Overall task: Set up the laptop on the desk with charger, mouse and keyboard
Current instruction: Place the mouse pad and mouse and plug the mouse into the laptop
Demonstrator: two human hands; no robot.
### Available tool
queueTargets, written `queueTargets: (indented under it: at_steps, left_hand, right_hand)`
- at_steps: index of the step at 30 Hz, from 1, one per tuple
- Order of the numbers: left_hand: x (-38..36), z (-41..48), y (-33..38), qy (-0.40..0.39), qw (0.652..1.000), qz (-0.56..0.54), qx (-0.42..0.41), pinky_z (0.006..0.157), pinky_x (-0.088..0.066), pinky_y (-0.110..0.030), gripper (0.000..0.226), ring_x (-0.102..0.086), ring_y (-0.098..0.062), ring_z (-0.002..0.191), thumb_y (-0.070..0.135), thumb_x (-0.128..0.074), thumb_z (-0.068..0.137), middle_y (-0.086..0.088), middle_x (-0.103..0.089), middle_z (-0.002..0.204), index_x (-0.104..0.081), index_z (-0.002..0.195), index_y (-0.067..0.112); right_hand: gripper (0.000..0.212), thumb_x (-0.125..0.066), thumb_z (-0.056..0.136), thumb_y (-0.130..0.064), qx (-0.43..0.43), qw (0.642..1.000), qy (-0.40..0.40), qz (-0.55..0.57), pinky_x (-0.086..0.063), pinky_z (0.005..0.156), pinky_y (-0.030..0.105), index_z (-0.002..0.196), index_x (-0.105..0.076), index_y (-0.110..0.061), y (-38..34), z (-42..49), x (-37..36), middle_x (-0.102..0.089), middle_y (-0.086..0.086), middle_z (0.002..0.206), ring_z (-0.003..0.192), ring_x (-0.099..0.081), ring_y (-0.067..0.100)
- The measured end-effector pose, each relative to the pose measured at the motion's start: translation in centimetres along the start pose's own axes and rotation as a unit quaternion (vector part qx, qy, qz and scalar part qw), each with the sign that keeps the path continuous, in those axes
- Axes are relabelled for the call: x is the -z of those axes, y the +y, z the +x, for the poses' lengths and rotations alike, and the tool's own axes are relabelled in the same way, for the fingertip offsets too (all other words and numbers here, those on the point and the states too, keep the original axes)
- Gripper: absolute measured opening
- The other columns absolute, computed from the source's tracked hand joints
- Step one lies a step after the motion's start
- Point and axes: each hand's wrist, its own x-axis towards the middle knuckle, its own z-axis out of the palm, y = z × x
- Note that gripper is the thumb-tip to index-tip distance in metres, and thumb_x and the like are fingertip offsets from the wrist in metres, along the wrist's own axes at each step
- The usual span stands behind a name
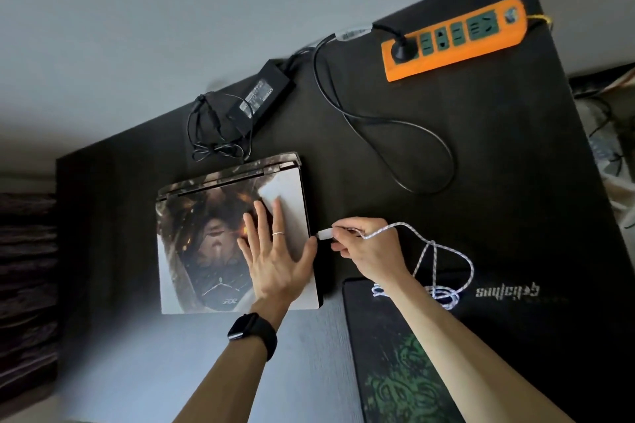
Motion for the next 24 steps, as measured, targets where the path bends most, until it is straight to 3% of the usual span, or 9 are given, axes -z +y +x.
queueTargets:
  at_steps: [6,11,15,19,24]
  left_hand:
    - [-0.1,0.0,-0.1,-0.005,1.0,-0.021,-0.003,0.118,0.0,-0.063,0.088,0.015,-0.023,0.152,0.068,-0.036,0.085,0.004,0.008,0.166,0.0,0.158,0.034]
    - [0.1,0.1,-0.4,-0.008,1.0,-0.013,-0.002,0.118,0.002,-0.06,0.087,0.015,-0.023,0.152,0.069,-0.032,0.085,0.004,0.009,0.166,0.002,0.158,0.035]
    - [0.2,0.2,-1.0,0.009,1.0,0.01,-0.008,0.117,-0.013,-0.059,0.079,-0.001,-0.027,0.153,0.068,-0.029,0.089,0.004,-0.003,0.167,-0.009,0.158,0.035]
    - [0.2,0.2,-1.9,0.008,0.999,0.03,-0.021,0.112,-0.021,-0.057,0.074,-0.009,-0.029,0.152,0.068,-0.026,0.091,0.004,-0.007,0.166,-0.012,0.157,0.037]
    - [-0.1,0.3,-1.6,0.022,0.998,0.05,-0.021,0.11,-0.023,-0.058,0.075,-0.013,-0.033,0.15,0.065,-0.03,0.091,0.0,-0.011,0.166,-0.016,0.158,0.032]
  right_hand:
    - [0.01,-0.066,0.094,-0.008,-0.005,1.0,-0.01,0.011,-0.063,0.075,0.035,0.094,-0.076,-0.012,0.0,0.1,0.0,-0.077,0.014,0.088,0.076,-0.077,0.017]
    - [0.008,-0.068,0.091,-0.009,0.01,0.999,0.049,-0.006,-0.063,0.071,0.036,0.091,-0.076,-0.012,0.1,0.2,-1.3,-0.077,0.008,0.079,0.072,-0.076,0.015]
    - [0.009,-0.07,0.092,-0.012,0.06,0.991,0.119,-0.025,-0.061,0.073,0.036,0.099,-0.073,-0.008,1.0,0.0,-2.6,-0.076,0.001,0.08,0.072,-0.075,0.012]
    - [0.012,-0.067,0.095,-0.011,0.072,0.982,0.17,0.028,-0.061,0.073,0.031,0.105,-0.07,-0.006,2.2,-1.1,-4.2,-0.075,0.001,0.09,0.076,-0.076,0.013]
    - [0.008,-0.069,0.093,-0.01,0.033,0.99,0.133,0.024,-0.061,0.068,0.027,0.099,-0.073,-0.006,1.6,-0.9,-3.3,-0.076,0.007,0.084,0.074,-0.077,0.016]
